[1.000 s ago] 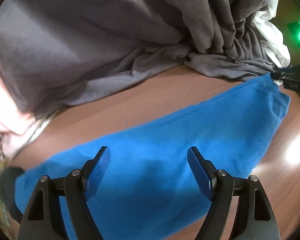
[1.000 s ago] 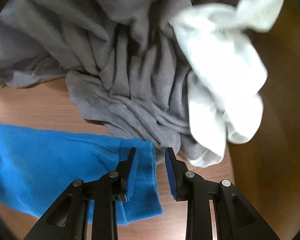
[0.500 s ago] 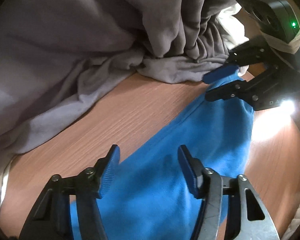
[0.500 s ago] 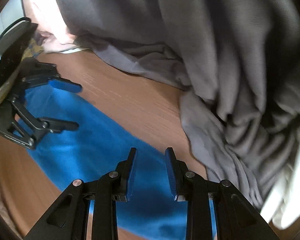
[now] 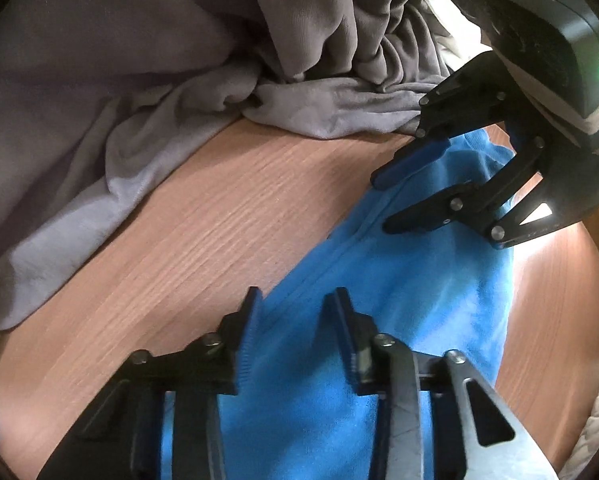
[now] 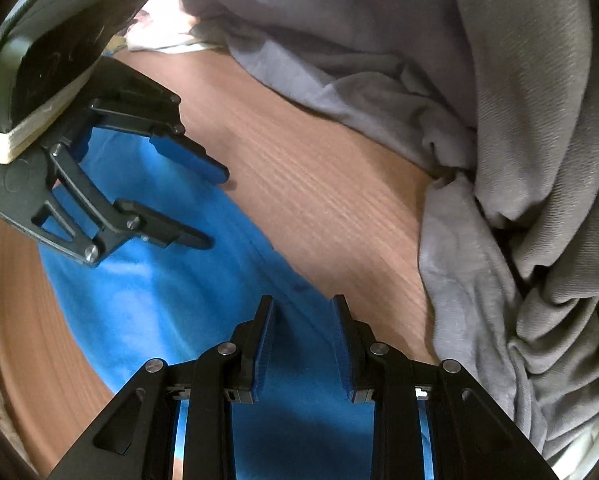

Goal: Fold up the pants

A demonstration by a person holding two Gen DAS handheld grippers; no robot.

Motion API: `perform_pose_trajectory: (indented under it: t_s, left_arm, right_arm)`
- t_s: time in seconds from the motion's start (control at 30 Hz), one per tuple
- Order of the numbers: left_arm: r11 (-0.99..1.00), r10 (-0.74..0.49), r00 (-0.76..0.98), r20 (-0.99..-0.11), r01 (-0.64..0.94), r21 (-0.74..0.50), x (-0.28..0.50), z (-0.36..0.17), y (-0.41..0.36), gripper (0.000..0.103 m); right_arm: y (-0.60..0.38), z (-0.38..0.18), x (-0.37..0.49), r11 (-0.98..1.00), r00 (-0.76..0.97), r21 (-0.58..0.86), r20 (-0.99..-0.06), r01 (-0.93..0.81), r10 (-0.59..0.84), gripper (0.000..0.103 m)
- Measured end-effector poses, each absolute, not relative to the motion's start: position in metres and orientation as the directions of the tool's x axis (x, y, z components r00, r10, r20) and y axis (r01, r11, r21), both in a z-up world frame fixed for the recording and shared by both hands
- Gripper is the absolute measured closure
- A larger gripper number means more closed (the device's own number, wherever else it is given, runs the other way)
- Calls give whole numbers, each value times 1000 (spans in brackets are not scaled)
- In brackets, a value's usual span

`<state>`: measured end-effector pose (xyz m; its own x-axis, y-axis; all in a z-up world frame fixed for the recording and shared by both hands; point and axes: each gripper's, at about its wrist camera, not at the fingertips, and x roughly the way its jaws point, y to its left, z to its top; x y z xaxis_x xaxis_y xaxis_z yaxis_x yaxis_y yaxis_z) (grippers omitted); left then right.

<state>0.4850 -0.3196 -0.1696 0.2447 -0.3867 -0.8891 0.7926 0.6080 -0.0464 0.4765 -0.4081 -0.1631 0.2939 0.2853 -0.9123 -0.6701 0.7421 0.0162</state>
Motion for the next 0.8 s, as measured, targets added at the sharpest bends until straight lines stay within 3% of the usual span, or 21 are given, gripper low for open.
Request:
perform_pose_trajectory:
  t_s: [0.13,0.2,0.27,0.33,0.53,0.73,0.8]
  left_arm:
    - [611,-378,257,-890,791,-31,487,-167,-319,83]
    - [617,-386,247,-889,786,-49,489,-165,-319,95]
    - [622,-382,256,-888,782,-42,488,-163,-320,95]
    - [613,-377,273,-885,790,-18,483,-157,-319,96]
    - [637,-398,323,-859,771,-5,488,-138,-315,96]
    - [660,-358,301,-884,751,-12,500,-161,-322,95]
    - [668,-353,316,-880,744,-1,499,-161,-321,84]
  right_arm:
    - [-408,-168,479,736,276,22,-919,-677,282,75]
    - [-408,-166,477,733,275,18,-921,-680,277,78]
    - [-407,-165,476,729,279,9,-920,-684,274,92]
    - [-407,-162,473,729,296,-8,-917,-685,268,95]
    - [-412,-143,468,743,359,-40,-892,-668,274,96]
    - [-406,-157,485,763,353,-61,-909,-643,224,96]
    - [-404,-163,486,766,346,-61,-913,-640,217,95]
